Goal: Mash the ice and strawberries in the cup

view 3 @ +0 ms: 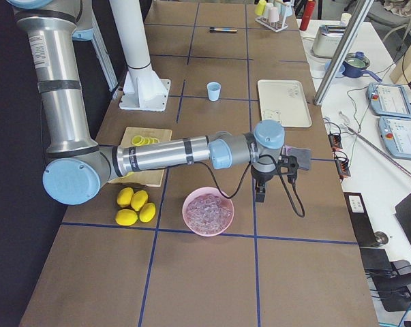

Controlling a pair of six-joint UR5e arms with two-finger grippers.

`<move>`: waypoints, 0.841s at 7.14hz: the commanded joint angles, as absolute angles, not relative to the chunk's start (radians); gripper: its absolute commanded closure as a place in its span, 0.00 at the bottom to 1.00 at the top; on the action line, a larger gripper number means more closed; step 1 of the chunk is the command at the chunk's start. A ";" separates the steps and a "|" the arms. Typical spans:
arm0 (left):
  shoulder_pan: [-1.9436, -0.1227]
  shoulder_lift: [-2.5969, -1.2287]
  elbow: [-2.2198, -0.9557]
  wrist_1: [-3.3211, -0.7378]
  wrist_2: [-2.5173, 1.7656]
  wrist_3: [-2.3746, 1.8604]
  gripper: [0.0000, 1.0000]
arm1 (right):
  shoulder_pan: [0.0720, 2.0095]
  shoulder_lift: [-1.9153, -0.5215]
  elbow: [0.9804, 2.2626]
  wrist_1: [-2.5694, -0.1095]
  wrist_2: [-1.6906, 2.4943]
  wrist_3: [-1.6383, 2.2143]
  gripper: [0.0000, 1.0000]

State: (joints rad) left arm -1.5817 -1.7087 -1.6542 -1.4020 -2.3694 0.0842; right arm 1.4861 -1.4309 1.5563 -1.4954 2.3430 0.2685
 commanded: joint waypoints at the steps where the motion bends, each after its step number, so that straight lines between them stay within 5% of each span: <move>1: -1.594 -1.691 -1.626 -1.382 -2.370 0.104 0.00 | 1.569 -1.434 1.442 -1.499 2.380 0.049 0.00; 6: -1.585 -1.675 -1.638 -1.396 -2.375 0.104 0.00 | 1.592 -1.440 1.544 -1.590 2.396 -0.004 0.00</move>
State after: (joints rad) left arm -1.5898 -1.6700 -1.6372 -1.3946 -2.3749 0.0997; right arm 1.5888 -1.4364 1.5006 -1.5277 2.3946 0.0324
